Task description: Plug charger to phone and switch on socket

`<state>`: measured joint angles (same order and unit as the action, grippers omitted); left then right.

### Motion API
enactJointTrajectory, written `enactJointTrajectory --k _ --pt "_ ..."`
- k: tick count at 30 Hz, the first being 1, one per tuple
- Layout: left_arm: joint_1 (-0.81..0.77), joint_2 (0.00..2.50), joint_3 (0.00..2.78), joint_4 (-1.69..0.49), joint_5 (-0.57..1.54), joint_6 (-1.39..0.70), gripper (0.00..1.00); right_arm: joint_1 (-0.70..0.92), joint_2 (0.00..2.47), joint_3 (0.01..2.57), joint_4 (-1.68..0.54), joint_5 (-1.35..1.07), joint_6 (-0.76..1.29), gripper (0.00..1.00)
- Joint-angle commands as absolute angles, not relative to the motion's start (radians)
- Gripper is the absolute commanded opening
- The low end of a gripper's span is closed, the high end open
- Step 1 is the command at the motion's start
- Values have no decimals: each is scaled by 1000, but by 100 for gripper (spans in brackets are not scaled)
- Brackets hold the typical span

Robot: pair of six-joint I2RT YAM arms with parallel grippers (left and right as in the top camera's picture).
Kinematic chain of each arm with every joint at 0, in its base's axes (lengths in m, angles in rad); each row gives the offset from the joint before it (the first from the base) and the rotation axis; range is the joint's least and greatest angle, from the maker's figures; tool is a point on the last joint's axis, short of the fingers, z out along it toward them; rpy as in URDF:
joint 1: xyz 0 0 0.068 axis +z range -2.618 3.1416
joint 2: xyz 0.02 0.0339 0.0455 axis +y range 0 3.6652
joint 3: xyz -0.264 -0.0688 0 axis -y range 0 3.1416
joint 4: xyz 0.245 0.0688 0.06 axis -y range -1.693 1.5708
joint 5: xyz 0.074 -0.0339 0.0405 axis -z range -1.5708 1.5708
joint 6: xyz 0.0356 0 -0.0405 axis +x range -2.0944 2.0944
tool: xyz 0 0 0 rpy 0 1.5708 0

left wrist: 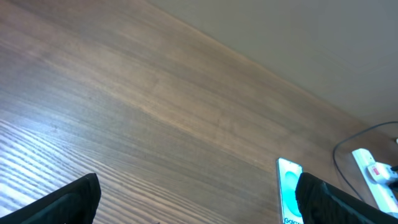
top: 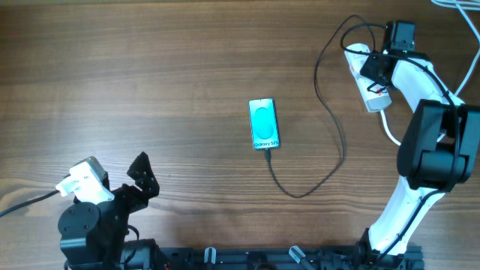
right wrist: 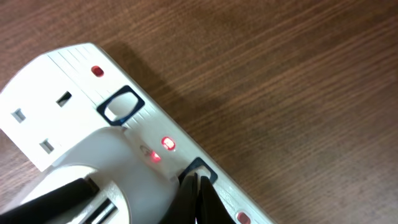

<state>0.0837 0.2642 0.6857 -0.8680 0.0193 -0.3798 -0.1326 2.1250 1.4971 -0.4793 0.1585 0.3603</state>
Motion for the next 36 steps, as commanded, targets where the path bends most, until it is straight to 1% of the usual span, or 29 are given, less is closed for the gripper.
enactJointTrajectory --k 1,4,19,25,29,30,36 --pt "89 256 680 -889 6 -367 100 -90 2162 1486 -554 185 342 4" --pt "89 256 680 -896 6 -368 100 -104 2122 1486 -605 185 342 4" --pt "89 256 680 -896 6 -368 100 -101 1570 1486 -846 165 344 4" --pt "89 256 680 -896 6 -368 100 -101 1281 1486 -925 15 348 4" --pt "89 256 680 -896 6 -368 100 -101 1122 1486 -980 -6 348 4" --pt "89 256 680 -896 6 -368 100 -101 1039 1486 -1015 -9 348 4" --pt "89 256 680 -896 6 -368 100 -101 763 1486 -1132 -54 351 5"
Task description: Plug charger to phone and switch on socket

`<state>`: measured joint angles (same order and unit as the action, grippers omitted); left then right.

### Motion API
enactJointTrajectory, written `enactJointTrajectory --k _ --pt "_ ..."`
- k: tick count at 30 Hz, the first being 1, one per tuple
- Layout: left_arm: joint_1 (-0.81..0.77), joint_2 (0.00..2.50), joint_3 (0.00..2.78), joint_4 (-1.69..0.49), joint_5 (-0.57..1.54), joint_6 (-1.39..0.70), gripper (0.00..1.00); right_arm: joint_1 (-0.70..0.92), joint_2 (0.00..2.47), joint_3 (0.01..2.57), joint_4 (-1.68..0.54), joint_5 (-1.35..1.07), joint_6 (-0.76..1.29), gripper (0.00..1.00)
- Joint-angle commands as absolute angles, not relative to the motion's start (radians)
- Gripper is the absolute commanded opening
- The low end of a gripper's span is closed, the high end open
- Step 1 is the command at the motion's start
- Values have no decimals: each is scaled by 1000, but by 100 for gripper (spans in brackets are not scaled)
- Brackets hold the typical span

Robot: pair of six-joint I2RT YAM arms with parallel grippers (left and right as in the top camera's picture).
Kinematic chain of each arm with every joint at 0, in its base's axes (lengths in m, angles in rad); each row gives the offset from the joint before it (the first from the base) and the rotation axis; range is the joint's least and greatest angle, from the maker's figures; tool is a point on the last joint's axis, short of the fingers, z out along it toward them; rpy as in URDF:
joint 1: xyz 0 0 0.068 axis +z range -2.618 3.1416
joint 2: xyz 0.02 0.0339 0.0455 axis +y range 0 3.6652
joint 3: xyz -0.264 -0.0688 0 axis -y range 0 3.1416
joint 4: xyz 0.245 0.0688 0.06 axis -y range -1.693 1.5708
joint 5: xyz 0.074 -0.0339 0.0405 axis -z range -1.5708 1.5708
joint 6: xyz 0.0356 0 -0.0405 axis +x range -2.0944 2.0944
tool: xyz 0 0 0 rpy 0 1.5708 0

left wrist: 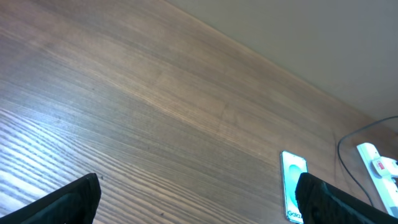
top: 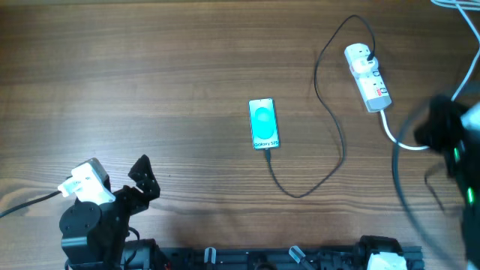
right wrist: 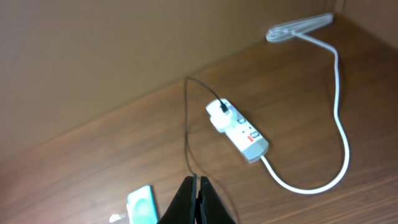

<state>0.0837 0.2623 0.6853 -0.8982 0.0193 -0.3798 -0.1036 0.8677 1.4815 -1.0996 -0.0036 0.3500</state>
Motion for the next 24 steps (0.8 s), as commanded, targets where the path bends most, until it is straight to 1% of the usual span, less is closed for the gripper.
enactJointTrajectory --k 1,3,4,5,6,7,11,16,19,22,24 --pt "89 256 680 -896 6 -368 100 -101 731 1486 -1150 -54 352 14" --pt "89 256 680 -896 6 -368 100 -101 673 1486 -1188 -53 351 40" --pt "89 256 680 -896 6 -368 100 -101 648 1486 -1210 -53 351 65" --pt "89 256 680 -896 6 -368 100 -101 625 1486 -1230 -53 351 84" --pt "89 256 680 -896 6 -368 100 -101 607 1486 -1254 -53 350 97" --pt "89 256 680 -896 6 -368 100 -101 591 1486 -1283 -54 352 99" --pt "89 256 680 -896 6 -368 100 -101 586 1484 -1426 -53 425 100" --pt "89 256 680 -896 6 -368 100 -101 586 1485 -1538 -33 419 100" --pt "89 256 680 -896 6 -368 100 -101 586 1485 -1556 -34 419 99" --pt "89 256 680 -896 6 -368 100 -101 586 1484 -1565 31 411 99" --pt "89 256 680 -896 6 -368 100 -101 586 1484 -1561 30 352 100"
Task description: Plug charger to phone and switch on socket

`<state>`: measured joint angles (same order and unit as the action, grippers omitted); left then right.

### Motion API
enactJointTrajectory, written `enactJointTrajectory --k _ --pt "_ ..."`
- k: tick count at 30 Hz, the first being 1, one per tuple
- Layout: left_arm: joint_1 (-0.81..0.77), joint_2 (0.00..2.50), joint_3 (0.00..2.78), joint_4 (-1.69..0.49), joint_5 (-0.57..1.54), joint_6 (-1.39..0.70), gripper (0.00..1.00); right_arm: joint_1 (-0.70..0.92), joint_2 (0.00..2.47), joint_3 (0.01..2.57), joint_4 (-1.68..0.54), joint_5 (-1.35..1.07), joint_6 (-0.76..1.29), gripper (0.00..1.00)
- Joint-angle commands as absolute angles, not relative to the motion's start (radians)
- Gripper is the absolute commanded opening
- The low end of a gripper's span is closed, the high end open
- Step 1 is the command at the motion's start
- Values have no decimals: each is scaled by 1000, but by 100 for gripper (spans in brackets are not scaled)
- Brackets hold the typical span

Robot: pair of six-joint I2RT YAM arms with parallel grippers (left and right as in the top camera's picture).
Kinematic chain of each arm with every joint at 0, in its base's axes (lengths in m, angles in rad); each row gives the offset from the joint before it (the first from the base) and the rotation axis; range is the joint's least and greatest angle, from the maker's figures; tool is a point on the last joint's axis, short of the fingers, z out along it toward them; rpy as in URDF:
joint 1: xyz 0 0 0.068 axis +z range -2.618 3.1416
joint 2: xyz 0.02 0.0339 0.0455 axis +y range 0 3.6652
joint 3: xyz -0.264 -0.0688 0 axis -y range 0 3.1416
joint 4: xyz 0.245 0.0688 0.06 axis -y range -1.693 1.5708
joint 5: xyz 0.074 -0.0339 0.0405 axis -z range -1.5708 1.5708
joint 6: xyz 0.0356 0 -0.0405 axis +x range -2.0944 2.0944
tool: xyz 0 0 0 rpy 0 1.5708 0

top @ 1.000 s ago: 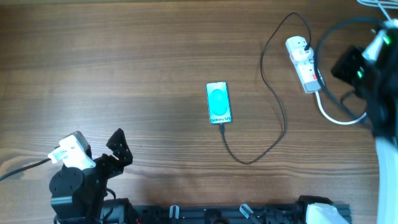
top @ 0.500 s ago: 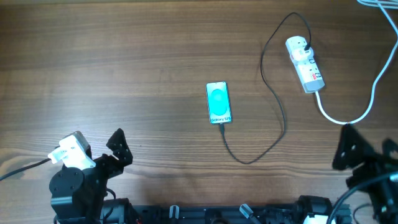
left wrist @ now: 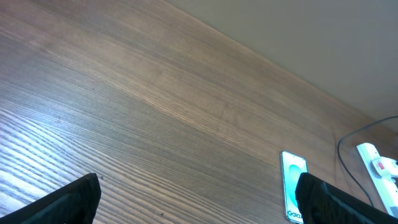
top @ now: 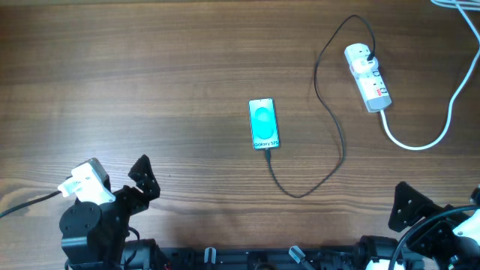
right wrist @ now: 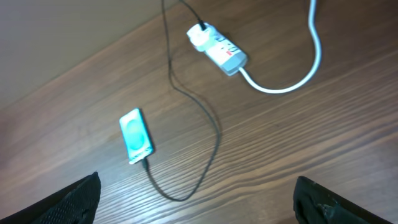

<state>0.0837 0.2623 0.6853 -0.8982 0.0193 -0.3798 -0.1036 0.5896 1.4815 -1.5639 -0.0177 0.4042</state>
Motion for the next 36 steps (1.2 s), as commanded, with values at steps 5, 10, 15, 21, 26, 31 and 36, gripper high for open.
enactJointTrajectory --k 5,10,15,21,26,31,36 --pt "89 256 680 -896 6 -368 100 -101 586 1474 -1504 21 241 100" --pt "89 256 680 -896 6 -368 100 -101 585 1384 -1387 -22 169 100" --pt "89 256 680 -896 6 -368 100 -101 571 1159 -1145 -110 155 99" --pt "89 256 680 -896 6 -368 100 -101 393 794 -741 -267 157 100" --pt "89 256 680 -896 6 -368 100 -101 242 621 -604 -290 160 100" --pt "89 256 680 -896 6 -368 100 -101 170 525 -434 -295 161 100" --pt "89 256 680 -896 6 -368 100 -101 135 437 -245 -344 161 100"
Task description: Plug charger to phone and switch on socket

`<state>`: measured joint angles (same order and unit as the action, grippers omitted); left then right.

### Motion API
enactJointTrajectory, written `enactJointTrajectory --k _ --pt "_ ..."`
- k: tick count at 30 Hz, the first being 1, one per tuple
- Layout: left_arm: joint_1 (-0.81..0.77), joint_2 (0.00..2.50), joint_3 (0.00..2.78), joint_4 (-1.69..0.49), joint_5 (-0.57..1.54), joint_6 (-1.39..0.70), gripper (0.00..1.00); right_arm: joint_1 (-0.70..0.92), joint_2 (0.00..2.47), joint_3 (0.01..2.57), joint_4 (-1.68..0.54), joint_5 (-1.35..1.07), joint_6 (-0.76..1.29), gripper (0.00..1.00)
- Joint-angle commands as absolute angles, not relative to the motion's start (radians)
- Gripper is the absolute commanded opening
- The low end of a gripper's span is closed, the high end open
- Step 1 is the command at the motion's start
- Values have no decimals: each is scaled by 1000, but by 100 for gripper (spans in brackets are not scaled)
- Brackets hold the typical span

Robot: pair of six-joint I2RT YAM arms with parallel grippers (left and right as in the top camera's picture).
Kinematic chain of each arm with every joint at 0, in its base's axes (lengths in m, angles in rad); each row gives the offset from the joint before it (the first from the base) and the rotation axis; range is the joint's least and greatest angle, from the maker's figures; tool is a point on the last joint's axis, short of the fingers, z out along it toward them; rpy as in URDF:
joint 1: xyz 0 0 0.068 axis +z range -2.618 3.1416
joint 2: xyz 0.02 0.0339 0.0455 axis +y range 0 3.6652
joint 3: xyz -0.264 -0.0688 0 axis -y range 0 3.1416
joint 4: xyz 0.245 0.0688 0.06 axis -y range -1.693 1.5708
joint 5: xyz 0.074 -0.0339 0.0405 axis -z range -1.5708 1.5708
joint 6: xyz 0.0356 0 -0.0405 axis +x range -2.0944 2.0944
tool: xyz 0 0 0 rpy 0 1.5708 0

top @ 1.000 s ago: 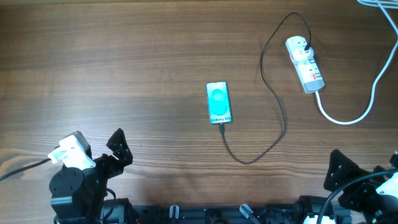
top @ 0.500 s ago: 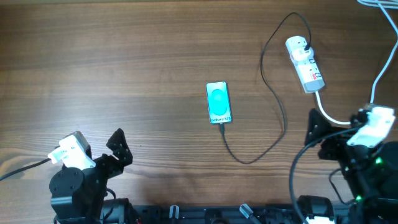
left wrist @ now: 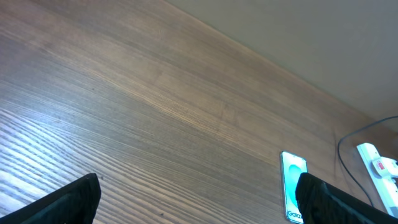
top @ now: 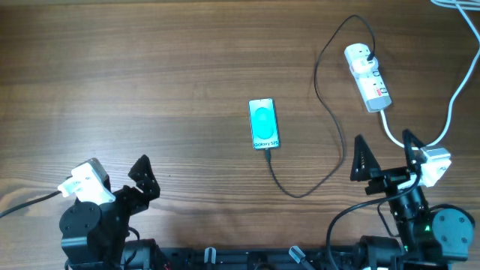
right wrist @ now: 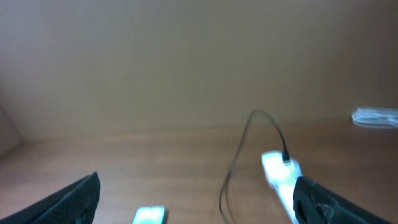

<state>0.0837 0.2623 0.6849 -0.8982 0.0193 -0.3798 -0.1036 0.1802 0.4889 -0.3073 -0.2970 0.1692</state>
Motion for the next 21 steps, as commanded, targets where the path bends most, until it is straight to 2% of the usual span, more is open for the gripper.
enactJointTrajectory --k 1,5,15,17,21 --pt "89 256 680 -896 6 -368 100 -101 112 414 -215 -353 160 100" --pt "89 256 680 -896 6 -368 100 -101 10 323 -104 -353 169 100" --pt "89 256 680 -896 6 -368 100 -101 4 45 355 -273 266 99" --pt "89 256 680 -896 6 -368 100 -101 3 7 366 -214 336 100" --pt "89 256 680 -896 6 -368 100 -101 3 5 260 -142 340 100"
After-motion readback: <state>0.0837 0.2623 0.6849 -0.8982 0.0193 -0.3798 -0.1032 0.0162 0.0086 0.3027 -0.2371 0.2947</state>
